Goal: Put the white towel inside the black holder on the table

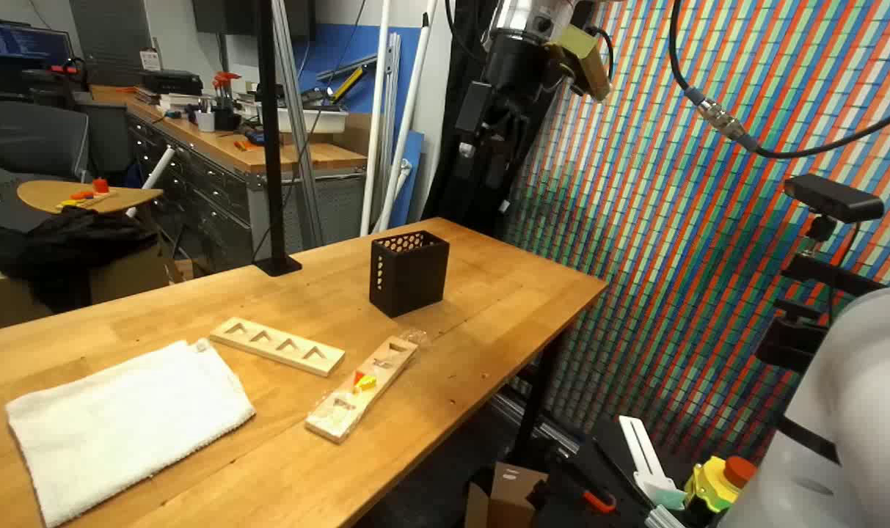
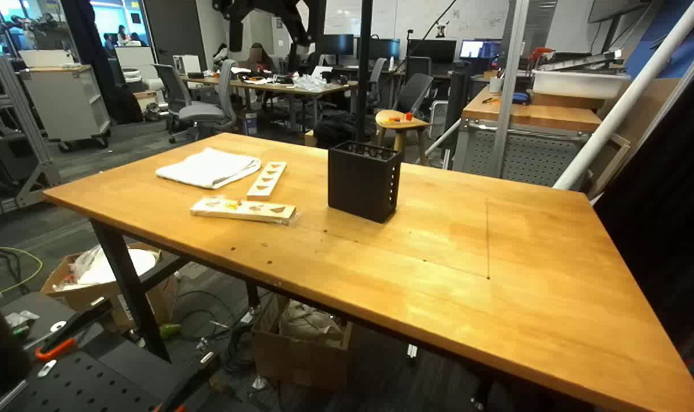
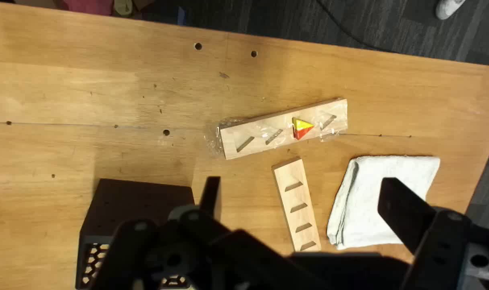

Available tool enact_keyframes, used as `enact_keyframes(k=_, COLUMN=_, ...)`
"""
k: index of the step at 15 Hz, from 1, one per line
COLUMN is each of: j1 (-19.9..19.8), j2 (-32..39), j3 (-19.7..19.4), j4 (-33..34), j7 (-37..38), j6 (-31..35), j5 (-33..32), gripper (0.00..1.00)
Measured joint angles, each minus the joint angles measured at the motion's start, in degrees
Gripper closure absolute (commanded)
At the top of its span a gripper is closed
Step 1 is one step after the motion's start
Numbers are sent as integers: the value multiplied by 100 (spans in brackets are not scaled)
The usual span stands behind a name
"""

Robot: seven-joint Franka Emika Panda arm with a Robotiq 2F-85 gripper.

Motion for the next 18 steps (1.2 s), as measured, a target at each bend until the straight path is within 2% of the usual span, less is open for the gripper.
enact_keyframes(k=10, j1=-32, j2=12, j3=61, j4=59, j7=0, j6=-4, j5=0, gripper=0)
enact_keyframes(k=14, j1=-30, j2=173, j3=372, j4=82, j7=49, j6=3, j5=-32, gripper=0)
enact_keyframes(k=18, j1=13, j2=490, j3=897, j4=256, j7=363, j6=104, j5=-121, gripper=0)
